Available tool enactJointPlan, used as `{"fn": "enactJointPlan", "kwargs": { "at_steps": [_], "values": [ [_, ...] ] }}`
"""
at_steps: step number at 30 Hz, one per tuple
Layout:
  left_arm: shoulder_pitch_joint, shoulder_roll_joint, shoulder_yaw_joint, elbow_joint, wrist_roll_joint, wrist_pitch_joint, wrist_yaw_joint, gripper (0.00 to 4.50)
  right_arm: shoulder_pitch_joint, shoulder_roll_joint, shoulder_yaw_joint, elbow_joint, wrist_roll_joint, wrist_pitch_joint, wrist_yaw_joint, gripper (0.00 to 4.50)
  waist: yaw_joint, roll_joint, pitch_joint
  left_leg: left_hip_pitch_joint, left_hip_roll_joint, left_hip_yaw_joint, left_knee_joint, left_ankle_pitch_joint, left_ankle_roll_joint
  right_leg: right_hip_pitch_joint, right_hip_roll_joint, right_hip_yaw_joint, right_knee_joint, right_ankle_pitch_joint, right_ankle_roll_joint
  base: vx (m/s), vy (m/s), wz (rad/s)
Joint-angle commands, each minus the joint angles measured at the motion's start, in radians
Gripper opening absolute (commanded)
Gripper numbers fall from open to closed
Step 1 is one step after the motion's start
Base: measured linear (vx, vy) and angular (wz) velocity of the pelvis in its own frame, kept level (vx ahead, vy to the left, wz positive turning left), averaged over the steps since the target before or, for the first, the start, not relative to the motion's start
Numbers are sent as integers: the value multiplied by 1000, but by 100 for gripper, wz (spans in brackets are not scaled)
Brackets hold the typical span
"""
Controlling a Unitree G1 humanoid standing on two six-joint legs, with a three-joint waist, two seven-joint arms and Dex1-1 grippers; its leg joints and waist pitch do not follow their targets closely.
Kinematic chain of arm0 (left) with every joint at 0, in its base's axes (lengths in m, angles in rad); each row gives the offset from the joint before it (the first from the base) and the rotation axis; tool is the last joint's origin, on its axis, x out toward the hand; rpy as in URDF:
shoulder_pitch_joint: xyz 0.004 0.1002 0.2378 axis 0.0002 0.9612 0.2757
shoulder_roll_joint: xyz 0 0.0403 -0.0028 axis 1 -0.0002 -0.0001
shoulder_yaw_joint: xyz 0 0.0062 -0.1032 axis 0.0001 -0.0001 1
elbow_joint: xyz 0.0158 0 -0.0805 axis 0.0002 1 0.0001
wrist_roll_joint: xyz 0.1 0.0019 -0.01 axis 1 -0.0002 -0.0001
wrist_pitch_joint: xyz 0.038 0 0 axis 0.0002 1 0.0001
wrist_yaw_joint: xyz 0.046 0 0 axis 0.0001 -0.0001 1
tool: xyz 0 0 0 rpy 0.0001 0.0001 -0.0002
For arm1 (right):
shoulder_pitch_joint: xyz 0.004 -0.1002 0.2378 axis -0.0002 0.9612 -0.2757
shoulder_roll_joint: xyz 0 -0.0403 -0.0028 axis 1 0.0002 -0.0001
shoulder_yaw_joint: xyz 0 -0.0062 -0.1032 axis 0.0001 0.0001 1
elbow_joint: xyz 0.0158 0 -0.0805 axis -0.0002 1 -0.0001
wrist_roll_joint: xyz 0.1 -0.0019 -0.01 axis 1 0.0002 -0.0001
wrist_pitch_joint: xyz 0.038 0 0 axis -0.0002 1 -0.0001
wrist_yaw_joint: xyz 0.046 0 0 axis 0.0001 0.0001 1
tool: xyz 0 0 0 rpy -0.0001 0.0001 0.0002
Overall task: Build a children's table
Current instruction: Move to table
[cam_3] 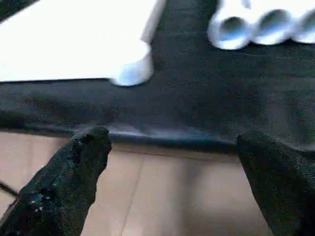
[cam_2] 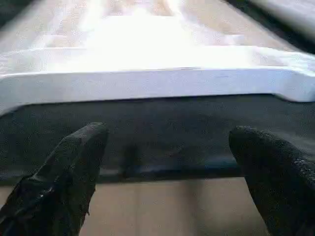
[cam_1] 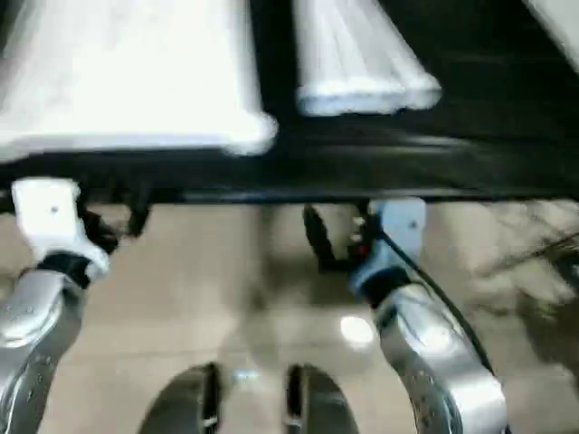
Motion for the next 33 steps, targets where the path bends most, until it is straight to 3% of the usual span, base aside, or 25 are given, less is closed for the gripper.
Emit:
{"fn": "enactJointPlan", "kwargs": {
  "at_steps": [1, 3, 7, 8, 9, 10, 11, 12, 13, 14, 15, 16, 19, 20, 21, 23, 24, 25, 26, 27, 29, 30, 31, 32, 33],
  "values": [
    [2, -10, -16, -9, 4, -2, -7, 444, 24, -10, 1, 8, -28, 7, 3, 450, -15, 5, -76, 52, 188, -82, -81, 10, 31, 33, -188, 104, -92, 10, -148, -58, 164, 11],
    [1, -16, -7, -12, -8, -14, -11, 444, 17, -19, 10, 16, -32, -11, 25, 450, -16, 25, -73, 29, 199, -83, -90, -3, -28, 65, -197, 96, -89, 60, -246, -56, 154, 6],
    [-2, -20, -4, -13, -8, -18, -9, 444, 9, -20, 17, 20, -37, -27, 36, 450, -42, 40, -59, 83, 174, -91, -156, -606, -207, 55, -119, 26, -103, -265, -152, -51, 109, -3],
    [-2, -20, -6, -12, -4, -20, -9, 444, 6, -17, 18, 23, -36, -31, 36, 450, -38, 22, -54, 2, 113, -123, -186, -637, -171, 119, -125, 3, -106, -337, -127, -57, 89, 0],
    [-4, -17, -16, -8, 6, -25, -14, 444, 0, -18, 22, 32, -45, -47, 38, 450, -41, 28, -67, -19, 69, -83, -154, -584, -115, 165, -144, 9, -139, -567, -76, -42, 57, 34],
    [-4, -17, -16, -8, 6, -25, -14, 444, 0, -18, 22, 32, -45, -47, 38, 450, -41, 28, -67, -19, 69, -83, -154, -584, -115, 165, -144, 9, -139, -567, -76, 38, 20, 62],
    [-5, -17, -17, -7, 8, -26, -15, 444, 0, -17, 23, 33, -45, -49, 39, 450, -39, 19, -75, -40, 112, -48, 28, -238, 41, 215, -317, 60, -271, -768, -68, 38, 20, 62],
    [-7, -16, -23, -4, 13, -28, -19, 444, -4, -15, 21, 40, -44, -53, 40, 450, -53, 40, -65, -21, 149, -63, 57, -123, 9, 215, -314, 97, -278, -743, -110, 83, 38, 43],
    [-10, -14, -30, 1, 20, -32, -23, 444, -9, -15, 18, 48, -45, -59, 42, 450, -50, 51, -56, 1, 168, -56, -42, -125, -44, 205, -183, 7, -238, -649, -147, 112, 69, 24],
    [-14, -15, -37, 5, 25, -37, -28, 444, -15, -17, 17, 59, -45, -67, 48, 450, -60, 71, -73, 99, 197, -83, -108, -241, -86, 141, -78, -39, -174, -516, -118, 112, 69, 24],
    [-18, -17, -42, 10, 29, -41, -31, 444, -19, -20, 17, 69, -45, -75, 56, 450, -99, 70, -113, 227, 196, -171, -119, -182, -155, 13, 0, -55, 22, -209, -17, 160, 107, 7],
    [-18, -17, -43, 10, 30, -42, -31, 444, -19, -20, 17, 69, -45, -75, 56, 450, -70, 61, -108, 234, 196, -147, -106, -52, -159, -35, -7, -35, 54, -114, 81, 176, 126, 5],
    [-18, -12, -48, 20, 37, -53, -41, 444, -21, -22, 22, 85, -54, -95, 77, 450, -69, 46, -123, 219, 162, -78, -127, 187, -146, -59, -4, -54, 67, 49, 73, 176, 70, 10],
    [-15, -5, -49, 29, 38, -60, -52, 444, -20, -29, 35, 95, -68, -115, 93, 450, -69, 39, -141, 221, 151, -60, -138, 191, -110, -56, -23, -47, 32, 148, 33, 183, 9, 10],
    [-14, -1, -49, 34, 38, -64, -58, 444, -19, -32, 42, 101, -74, -128, 100, 450, -67, 4, -138, 222, 118, -29, -146, 113, -57, -50, -49, -26, -45, 202, -15, 197, -37, 7],
    [-22, 6, -52, 44, 38, -65, -70, 444, -17, -31, 49, 106, -81, -143, 104, 450, -53, -43, -148, 188, 81, -8, -117, -69, 12, 36, -116, 61, -96, 79, -59, 250, -91, 3],
    [-43, 14, -60, 63, 39, -72, -90, 444, -10, -21, 49, 118, -90, -166, 98, 450, -28, -46, -172, 67, -2, 4, 70, -158, 88, 185, -229, 201, -175, -306, -151, 268, -100, 3],
    [-53, 18, -64, 72, 40, -75, -99, 444, -7, -14, 45, 124, -88, -172, 95, 450, -32, -46, -170, 4, 21, -23, 110, -85, 38, 225, -204, 170, -152, -325, -166, 231, -65, -5],
    [-54, 18, -65, 73, 40, -75, -100, 444, -6, -13, 44, 124, -87, -173, 95, 450, -17, -28, -167, 3, 25, -30, 116, -46, 10, 216, -203, 169, -156, -299, -194, 231, -65, -5],
    [-63, 15, -70, 82, 41, -84, -108, 444, -5, -7, 40, 131, -84, -179, 97, 450, -7, -12, -164, -30, 50, -36, 124, 65, -47, 206, -181, 120, -167, -188, -287, 212, -29, -19],
    [-65, 10, -76, 89, 43, -90, -112, 444, -7, -7, 41, 138, -83, -182, 102, 450, -2, 7, -165, -39, 79, -35, 78, 158, -52, 182, -153, 66, -178, -233, -305, 193, 24, -20],
    [-63, 11, -84, 90, 44, -92, -118, 444, -7, -8, 42, 141, -85, -186, 105, 450, 2, 34, -166, -31, 108, -26, -3, 201, -28, 166, -107, 24, -187, -326, -260, 189, 86, -9],
    [-60, 14, -100, 91, 45, -92, -132, 444, -6, -9, 43, 147, -88, -192, 110, 450, -9, 86, -179, 37, 167, -45, -73, 62, -15, 149, -51, -16, -164, -307, -173, 219, 155, 1],
    [-60, 14, -100, 91, 45, -92, -132, 444, -6, -9, 43, 147, -88, -192, 110, 450, -40, 100, -166, 63, 224, -103, -113, -121, -3, 109, -3, -38, -73, -279, -136, 219, 155, 1],
    [-58, 18, -110, 93, 46, -95, -143, 444, -6, -9, 44, 151, -92, -199, 113, 450, -48, 93, -220, 166, 275, -171, -112, -304, 108, 23, -6, -17, 69, -181, -35, 241, 147, 2]
  ]
}}
